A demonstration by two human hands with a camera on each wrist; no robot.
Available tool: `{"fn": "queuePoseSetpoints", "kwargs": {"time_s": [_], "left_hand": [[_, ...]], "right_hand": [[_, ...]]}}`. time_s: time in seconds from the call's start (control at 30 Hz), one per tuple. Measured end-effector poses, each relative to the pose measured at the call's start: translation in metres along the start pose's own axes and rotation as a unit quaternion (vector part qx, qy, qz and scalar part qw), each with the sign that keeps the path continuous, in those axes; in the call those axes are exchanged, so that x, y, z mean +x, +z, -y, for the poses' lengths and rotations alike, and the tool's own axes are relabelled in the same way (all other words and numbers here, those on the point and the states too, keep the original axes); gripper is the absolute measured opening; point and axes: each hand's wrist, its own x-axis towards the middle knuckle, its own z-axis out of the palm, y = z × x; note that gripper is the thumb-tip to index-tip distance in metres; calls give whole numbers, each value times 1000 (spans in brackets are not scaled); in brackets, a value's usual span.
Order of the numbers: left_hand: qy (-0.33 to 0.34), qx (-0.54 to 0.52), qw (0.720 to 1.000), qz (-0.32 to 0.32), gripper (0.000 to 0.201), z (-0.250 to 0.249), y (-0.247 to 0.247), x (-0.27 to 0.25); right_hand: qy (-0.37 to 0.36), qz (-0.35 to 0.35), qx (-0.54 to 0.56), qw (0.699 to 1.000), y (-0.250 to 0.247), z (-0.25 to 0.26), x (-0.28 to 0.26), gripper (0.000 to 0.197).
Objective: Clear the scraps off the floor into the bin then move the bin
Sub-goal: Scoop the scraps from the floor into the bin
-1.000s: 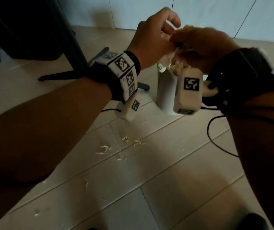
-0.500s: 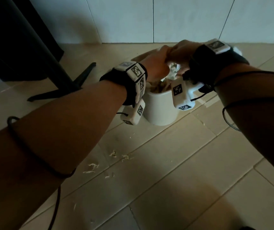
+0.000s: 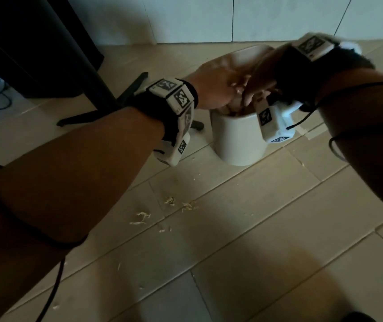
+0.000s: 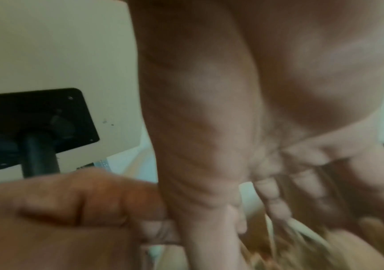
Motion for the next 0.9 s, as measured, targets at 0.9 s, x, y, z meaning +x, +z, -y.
{"fn": "queuePoseSetpoints", "kwargs": {"time_s": [0.9], "left_hand": [[-255, -71, 957, 115, 53, 180, 239, -262]], "right_hand": [[-141, 20, 58, 988, 260, 150, 62, 40]]}}
